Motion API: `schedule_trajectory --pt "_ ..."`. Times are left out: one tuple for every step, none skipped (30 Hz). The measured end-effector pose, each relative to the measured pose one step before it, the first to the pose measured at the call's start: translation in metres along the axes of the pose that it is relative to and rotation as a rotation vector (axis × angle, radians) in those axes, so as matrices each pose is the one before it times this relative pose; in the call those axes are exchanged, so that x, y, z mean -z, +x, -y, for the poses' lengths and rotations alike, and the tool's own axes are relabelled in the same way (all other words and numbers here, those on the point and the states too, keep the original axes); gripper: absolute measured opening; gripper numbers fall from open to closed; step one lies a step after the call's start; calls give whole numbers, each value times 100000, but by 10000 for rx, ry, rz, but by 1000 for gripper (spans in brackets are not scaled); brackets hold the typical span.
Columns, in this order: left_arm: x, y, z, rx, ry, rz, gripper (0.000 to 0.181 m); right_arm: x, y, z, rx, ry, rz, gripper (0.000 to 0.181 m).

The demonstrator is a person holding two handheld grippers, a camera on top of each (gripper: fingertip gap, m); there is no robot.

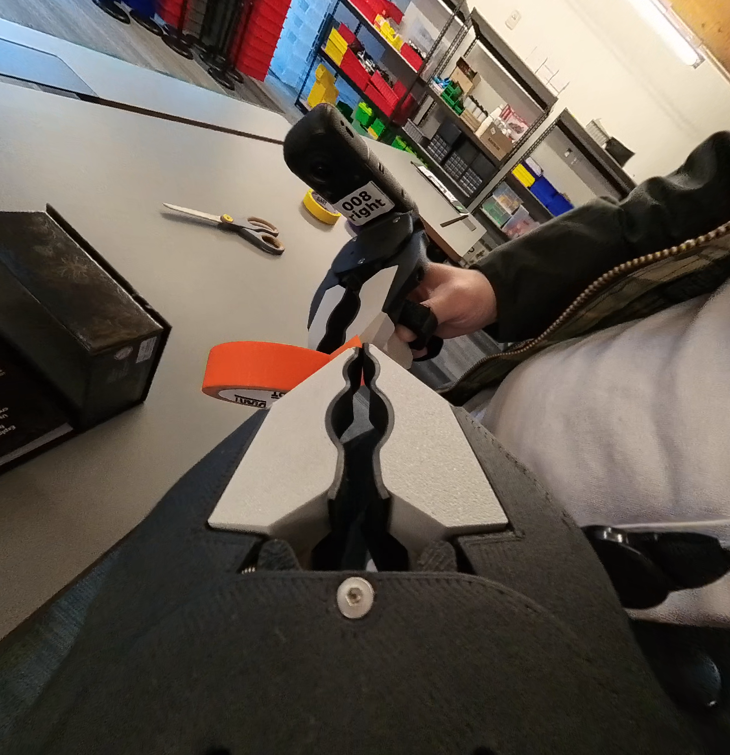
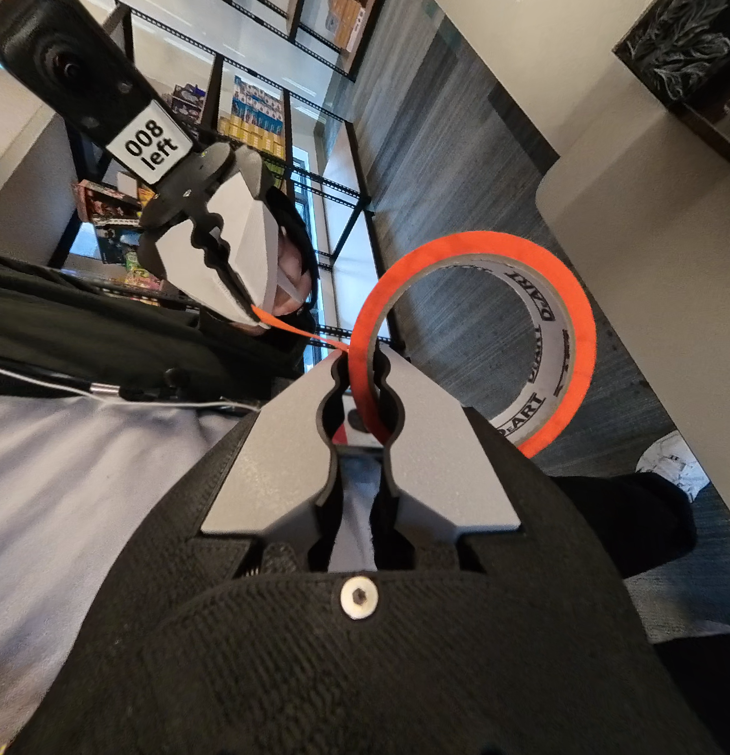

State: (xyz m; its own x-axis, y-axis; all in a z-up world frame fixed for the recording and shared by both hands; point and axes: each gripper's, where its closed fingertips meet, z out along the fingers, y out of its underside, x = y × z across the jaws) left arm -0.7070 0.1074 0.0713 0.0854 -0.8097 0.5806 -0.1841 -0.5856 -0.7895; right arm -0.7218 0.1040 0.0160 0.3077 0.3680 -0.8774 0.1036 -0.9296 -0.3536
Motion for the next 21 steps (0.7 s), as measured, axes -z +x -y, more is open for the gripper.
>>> schedule_trajectory --pt "140 -148 -306 101 58 -29 0 -284 169 -223 -35 -136 -53 10" --pt "225 -242 -294 116 100 29 0 -305 186 -232 31 -188 -98 10" --pt "262 -214 -313 97 94 5 0 -291 181 -166 53 -180 -134 10" --pt "301 -253 -330 143 91 16 0 -288 199 -169 57 -219 -145 10" --pt "336 -288 -284 173 115 26 0 -280 142 -176 80 -216 -117 10" --pt "357 -259 -228 177 139 7 0 -269 77 -104 102 -174 -90 10" --pt "340 -270 -208 180 143 13 0 -270 63 -57 101 -138 -86 10" --pt "319 -287 -204 165 127 30 0 -272 91 -61 84 -136 -95 10" --pt "290 -234 -176 127 125 0 0 -265 48 -58 77 -130 -70 10" --pt "250 -196 -125 123 138 -14 0 -258 7 -63 49 -109 -34 10" --pt "209 -213 -89 123 135 -1 0 -237 16 -37 -3 -81 -12 10" --pt "179 -222 -63 101 106 17 0 -213 31 -5 -22 -41 -19 10" --pt "136 -166 -37 77 79 -1 0 -183 47 23 -22 -13 -6 10" --pt "94 -139 -24 58 50 0 0 -156 56 41 -32 5 5 10" --pt "59 -119 -23 40 8 13 0 -150 54 22 -44 3 24 10" --pt "48 -101 -8 12 -21 30 0 -134 36 29 -59 -3 55 10" --pt "64 -95 11 -15 -32 58 0 -88 -5 61 -57 11 76 10" --pt "86 -74 61 -39 -20 84 0 -70 -28 127 -30 40 76 10" --pt "94 -1 91 -39 -19 72 0 -60 -63 134 16 30 71 10" --pt "73 22 96 -33 -26 70 0 -46 -108 95 42 -10 74 10" --pt "77 9 115 -33 -27 85 0 -41 -118 89 55 -29 74 10"
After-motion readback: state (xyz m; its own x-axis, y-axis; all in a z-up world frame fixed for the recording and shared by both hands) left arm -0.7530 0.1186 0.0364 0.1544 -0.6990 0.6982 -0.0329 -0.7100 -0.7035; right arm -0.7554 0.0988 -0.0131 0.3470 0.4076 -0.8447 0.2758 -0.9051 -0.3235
